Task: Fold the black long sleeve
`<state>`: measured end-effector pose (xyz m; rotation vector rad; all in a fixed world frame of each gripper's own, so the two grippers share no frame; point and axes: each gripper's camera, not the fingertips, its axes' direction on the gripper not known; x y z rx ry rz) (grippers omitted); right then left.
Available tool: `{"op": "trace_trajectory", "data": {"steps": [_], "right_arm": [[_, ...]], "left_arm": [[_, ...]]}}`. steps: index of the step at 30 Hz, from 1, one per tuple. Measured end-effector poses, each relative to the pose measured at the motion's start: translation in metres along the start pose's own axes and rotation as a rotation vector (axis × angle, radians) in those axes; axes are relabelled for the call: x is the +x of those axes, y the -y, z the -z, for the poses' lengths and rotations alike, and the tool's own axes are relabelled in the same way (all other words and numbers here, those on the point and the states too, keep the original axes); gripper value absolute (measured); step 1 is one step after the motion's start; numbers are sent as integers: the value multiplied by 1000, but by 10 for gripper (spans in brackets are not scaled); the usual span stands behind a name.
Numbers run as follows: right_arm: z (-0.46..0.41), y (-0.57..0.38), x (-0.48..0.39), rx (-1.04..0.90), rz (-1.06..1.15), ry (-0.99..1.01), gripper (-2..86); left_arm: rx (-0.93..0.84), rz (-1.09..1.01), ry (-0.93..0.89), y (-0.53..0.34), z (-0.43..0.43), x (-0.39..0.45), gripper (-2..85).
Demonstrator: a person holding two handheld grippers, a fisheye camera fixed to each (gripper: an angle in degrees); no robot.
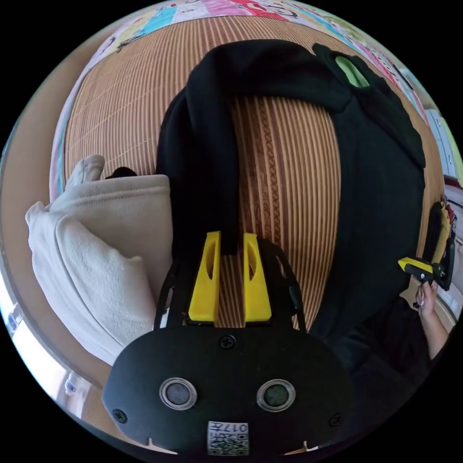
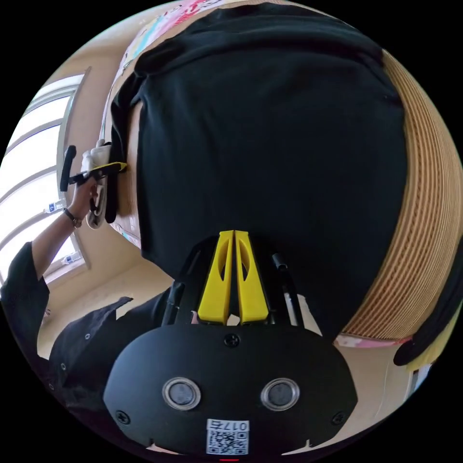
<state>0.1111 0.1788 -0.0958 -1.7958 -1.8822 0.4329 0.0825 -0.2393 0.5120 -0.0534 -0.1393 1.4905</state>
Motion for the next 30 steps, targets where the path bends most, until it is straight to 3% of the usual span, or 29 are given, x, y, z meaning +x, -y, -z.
{"op": "trace_trajectory", "data": {"steps": [3, 8, 11, 14, 18, 21, 25, 28, 30], "right_arm": [[20, -2, 16, 34, -45, 9, 5], [72, 9, 17, 208, -79, -13, 5], [90, 18, 28, 275, -151, 39, 4], [94, 21, 43, 306, -195, 169, 4], [102, 3, 62, 379, -293, 230, 4], [109, -11, 78, 420, -330, 297, 3], [121, -25, 99, 450, -384, 321, 3], [133, -35, 119, 466, -423, 326, 3], [146, -45, 134, 493, -446, 336, 3]], "left_arm": [[-38, 9, -178, -9, 9, -26, 14], [247, -215, -1137, -59, 99, -97, -1], [470, -237, -1394, -98, 148, -148, -3], [666, -164, -1399, -122, 194, -195, -4], [756, -194, -1418, -101, 245, -190, -3], [747, -352, -1441, -49, 286, -122, -1], [635, -597, -1476, 46, 306, 52, 27], [472, -601, -1423, 107, 276, 169, 89], [454, -546, -1425, 124, 250, 197, 92]]}}
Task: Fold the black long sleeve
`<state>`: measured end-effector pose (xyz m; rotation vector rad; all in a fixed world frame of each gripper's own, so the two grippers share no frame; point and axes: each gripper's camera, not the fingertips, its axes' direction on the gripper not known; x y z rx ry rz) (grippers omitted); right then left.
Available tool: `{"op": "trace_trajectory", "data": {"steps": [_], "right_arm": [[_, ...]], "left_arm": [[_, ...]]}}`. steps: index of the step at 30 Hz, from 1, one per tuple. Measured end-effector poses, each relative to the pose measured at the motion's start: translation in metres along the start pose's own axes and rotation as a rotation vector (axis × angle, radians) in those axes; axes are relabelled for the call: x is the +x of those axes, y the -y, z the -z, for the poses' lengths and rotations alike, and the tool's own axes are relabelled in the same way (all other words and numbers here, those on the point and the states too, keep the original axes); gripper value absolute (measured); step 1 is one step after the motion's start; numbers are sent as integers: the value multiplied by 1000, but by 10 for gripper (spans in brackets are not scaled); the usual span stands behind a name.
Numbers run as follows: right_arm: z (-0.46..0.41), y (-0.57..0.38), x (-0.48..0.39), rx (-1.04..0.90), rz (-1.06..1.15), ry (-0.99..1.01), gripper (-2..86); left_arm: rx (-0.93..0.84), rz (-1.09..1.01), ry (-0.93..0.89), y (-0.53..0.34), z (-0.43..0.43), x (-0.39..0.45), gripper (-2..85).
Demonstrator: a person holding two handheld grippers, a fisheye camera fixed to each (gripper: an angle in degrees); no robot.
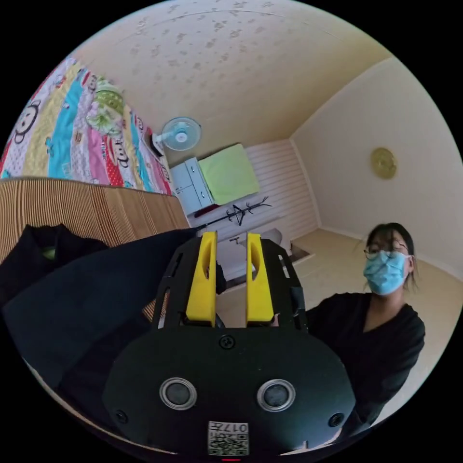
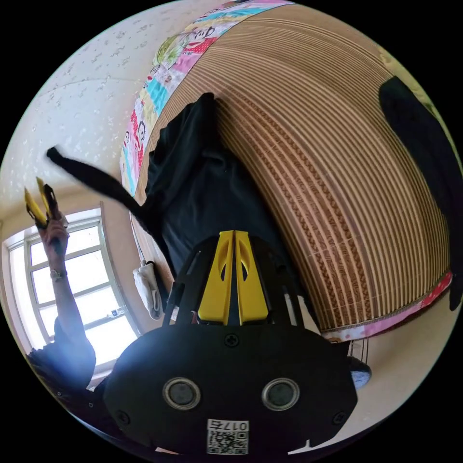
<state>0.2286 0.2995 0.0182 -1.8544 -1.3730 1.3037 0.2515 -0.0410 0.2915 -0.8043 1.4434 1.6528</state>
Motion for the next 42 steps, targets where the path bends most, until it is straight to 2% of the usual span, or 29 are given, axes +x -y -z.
{"op": "trace_trajectory", "data": {"steps": [4, 8, 11, 17, 20, 23, 28, 33, 37, 40, 42], "right_arm": [[24, 4, 16, 23, -4, -4, 4], [39, 3, 37, -5, -9, -11, 8], [43, 1, 45, -86, 48, -12, 17], [47, -11, 51, -307, 156, -100, 59], [52, -18, 60, -380, 163, -123, 71], [56, -23, 76, -436, 131, -127, 83], [72, -32, 102, -446, 72, -92, 86], [86, -35, 108, -461, 56, -64, 81], [85, -35, 117, -527, -3, -23, 52], [101, -36, 129, -512, -98, 71, 39], [129, -40, 130, -461, -86, 268, 36]], "left_arm": [[19, 152, 292, -46, 13, -49, 93], [-102, 329, 646, -140, 55, -82, 93], [-224, 448, 774, -223, 83, -99, 95], [-480, 578, 781, -367, 106, -109, 106], [-496, 633, 832, -408, 117, -107, 121], [-484, 663, 779, -437, 123, -110, 132], [-539, 676, 767, -459, 123, -118, 129], [-431, 654, 755, -447, 143, -117, 118], [-413, 766, 767, -449, 165, -134, 81], [-406, 803, 675, -449, 183, -135, 53], [-375, 778, 582, -447, 196, -123, 49]]}}
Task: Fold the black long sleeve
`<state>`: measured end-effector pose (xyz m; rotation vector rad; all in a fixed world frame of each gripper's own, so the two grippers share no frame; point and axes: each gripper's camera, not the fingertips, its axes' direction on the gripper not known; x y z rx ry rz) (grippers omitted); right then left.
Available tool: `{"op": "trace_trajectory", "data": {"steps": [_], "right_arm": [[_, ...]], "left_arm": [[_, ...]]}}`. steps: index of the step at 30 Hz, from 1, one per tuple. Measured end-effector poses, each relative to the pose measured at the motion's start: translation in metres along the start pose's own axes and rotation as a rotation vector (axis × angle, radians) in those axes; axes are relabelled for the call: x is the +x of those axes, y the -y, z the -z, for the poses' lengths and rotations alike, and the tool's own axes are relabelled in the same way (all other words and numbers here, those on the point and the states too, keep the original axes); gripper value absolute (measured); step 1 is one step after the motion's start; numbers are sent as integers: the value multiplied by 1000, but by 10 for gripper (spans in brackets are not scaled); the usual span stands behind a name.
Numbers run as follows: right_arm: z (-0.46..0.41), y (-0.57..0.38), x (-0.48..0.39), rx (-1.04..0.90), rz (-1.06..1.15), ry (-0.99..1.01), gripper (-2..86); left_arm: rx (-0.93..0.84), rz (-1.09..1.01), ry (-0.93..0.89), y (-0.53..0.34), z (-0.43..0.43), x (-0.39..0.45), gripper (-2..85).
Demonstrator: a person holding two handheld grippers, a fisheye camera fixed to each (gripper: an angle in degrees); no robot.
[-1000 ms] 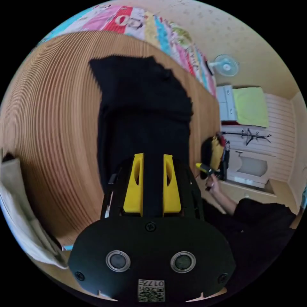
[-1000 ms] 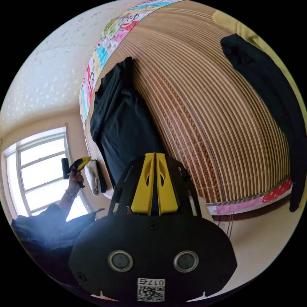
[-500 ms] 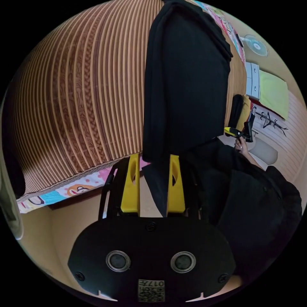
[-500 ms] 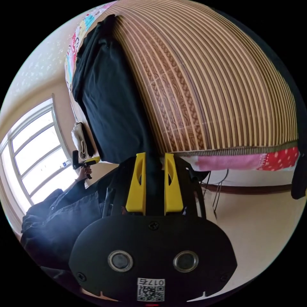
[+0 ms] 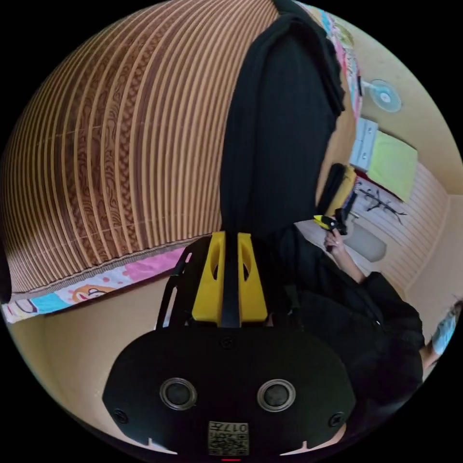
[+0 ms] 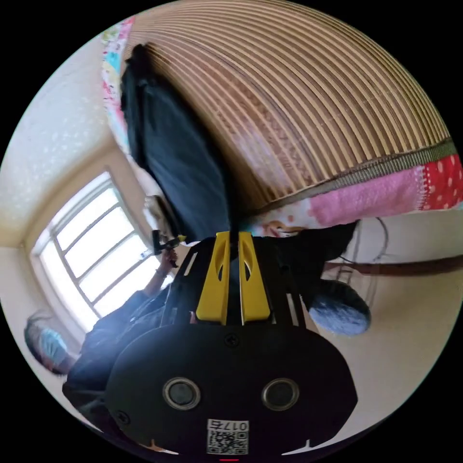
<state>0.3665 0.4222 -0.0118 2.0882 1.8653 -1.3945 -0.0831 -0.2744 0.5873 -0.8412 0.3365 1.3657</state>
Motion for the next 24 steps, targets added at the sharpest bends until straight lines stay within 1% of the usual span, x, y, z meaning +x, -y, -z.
{"op": "trace_trajectory", "data": {"steps": [1, 2, 3, 4, 5, 8, 9, 11, 12, 14, 15, 16, 17, 18, 19, 22, 24], "right_arm": [[7, -5, -3, 6, 35, 82, 35], [21, -15, -9, 28, 99, 247, 34], [36, -28, -19, 61, 154, 356, 33], [44, -35, -25, 80, 182, 392, 33], [58, -49, -36, 112, 238, 443, 33], [86, -91, -53, 173, 329, 544, 30], [92, -110, -54, 187, 353, 601, 29], [97, -134, -53, 209, 381, 697, 28], [97, -145, -53, 229, 389, 737, 28], [96, -149, -54, 271, 365, 739, 28], [94, -143, -55, 301, 345, 718, 28], [93, -137, -56, 315, 330, 697, 28], [90, -120, -57, 337, 282, 639, 28], [84, -98, -60, 351, 233, 576, 28], [81, -86, -62, 354, 217, 559, 28], [65, -23, -74, 390, 188, 613, 27], [59, 27, -99, 425, 205, 637, 26]], "left_arm": [[55, -25, -94, -11, 18, 0, 46], [128, -81, -252, -25, 38, 2, 44], [161, -114, -347, -32, 48, 4, 43], [211, -177, -535, -46, 64, 6, 43], [245, -234, -686, -60, 79, 9, 42], [242, -343, -831, -98, 102, 22, 42], [235, -353, -854, -106, 103, 24, 42], [246, -350, -995, -136, 97, 23, 41], [275, -336, -1016, -142, 95, 22, 41], [453, -203, -1045, -161, 90, 8, 38], [497, -163, -1043, -162, 90, 4, 36], [579, -99, -1045, -159, 89, -6, 32], [618, -34, -1028, -147, 87, -15, 29], [622, -4, -1011, -138, 85, -19, 27], [630, 6, -994, -116, 85, -23, 24], [687, -2, -988, -52, 102, -22, 20], [730, 8, -988, -12, 119, -18, 19]]}}
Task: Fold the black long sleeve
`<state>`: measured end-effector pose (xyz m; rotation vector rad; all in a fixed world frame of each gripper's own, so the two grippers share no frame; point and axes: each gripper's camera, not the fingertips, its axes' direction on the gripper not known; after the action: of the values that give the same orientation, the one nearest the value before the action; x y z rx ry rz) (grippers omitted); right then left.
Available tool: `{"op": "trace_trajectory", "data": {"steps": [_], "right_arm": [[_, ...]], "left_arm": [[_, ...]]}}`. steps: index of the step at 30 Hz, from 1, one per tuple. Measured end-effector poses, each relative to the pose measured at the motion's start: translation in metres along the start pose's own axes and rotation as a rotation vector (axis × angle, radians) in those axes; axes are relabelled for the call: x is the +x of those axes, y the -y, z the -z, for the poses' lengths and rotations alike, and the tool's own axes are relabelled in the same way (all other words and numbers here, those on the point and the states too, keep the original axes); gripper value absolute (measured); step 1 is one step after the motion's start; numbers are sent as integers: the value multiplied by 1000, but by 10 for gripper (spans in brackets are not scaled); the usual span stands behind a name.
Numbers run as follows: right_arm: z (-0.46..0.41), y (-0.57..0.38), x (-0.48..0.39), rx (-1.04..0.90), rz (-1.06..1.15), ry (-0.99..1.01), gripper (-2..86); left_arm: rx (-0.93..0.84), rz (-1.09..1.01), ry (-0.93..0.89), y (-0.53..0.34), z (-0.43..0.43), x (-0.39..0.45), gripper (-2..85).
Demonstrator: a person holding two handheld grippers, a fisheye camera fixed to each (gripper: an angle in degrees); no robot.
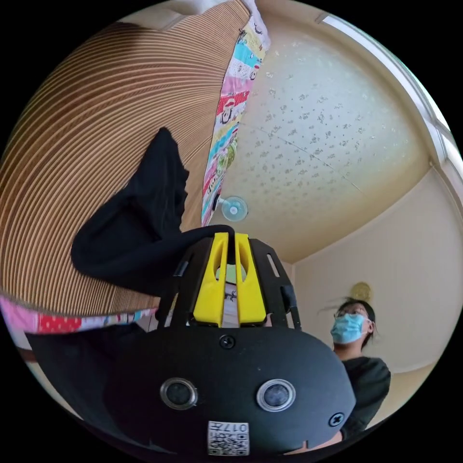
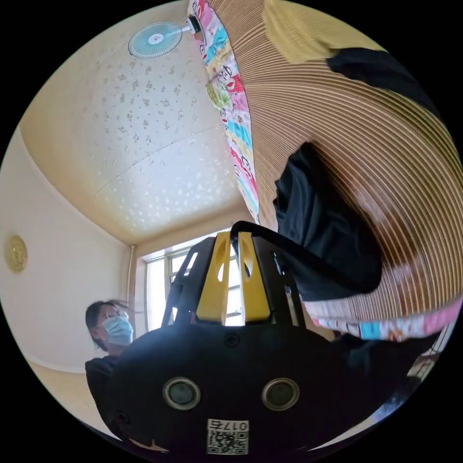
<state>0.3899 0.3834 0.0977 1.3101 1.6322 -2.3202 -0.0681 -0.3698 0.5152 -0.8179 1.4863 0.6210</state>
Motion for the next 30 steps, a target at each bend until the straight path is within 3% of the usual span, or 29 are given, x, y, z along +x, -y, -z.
{"op": "trace_trajectory", "data": {"steps": [6, 12, 17, 21, 24, 28, 30], "right_arm": [[-92, 101, -20, 65, 33, -176, 21], [-139, 114, -38, 188, 99, -430, 11], [-207, 67, -46, -109, 351, -821, 4], [-255, 22, -19, -313, 443, -960, 5], [-287, 2, 1, -430, 480, -988, 4], [-330, -22, 44, -653, 502, -1056, 4], [-348, -40, 76, -769, 560, -1237, 4]], "left_arm": [[57, -5, 103, 127, -78, 9, 29], [82, -129, 415, 173, -103, 8, 103], [-168, -206, 847, 119, -104, -33, 165], [-235, -117, 804, 84, -99, -92, 171], [-279, -80, 786, 70, -113, -126, 128], [-247, -97, 751, 62, -125, -111, 62], [-299, -158, 752, 55, -142, -84, 54]]}}
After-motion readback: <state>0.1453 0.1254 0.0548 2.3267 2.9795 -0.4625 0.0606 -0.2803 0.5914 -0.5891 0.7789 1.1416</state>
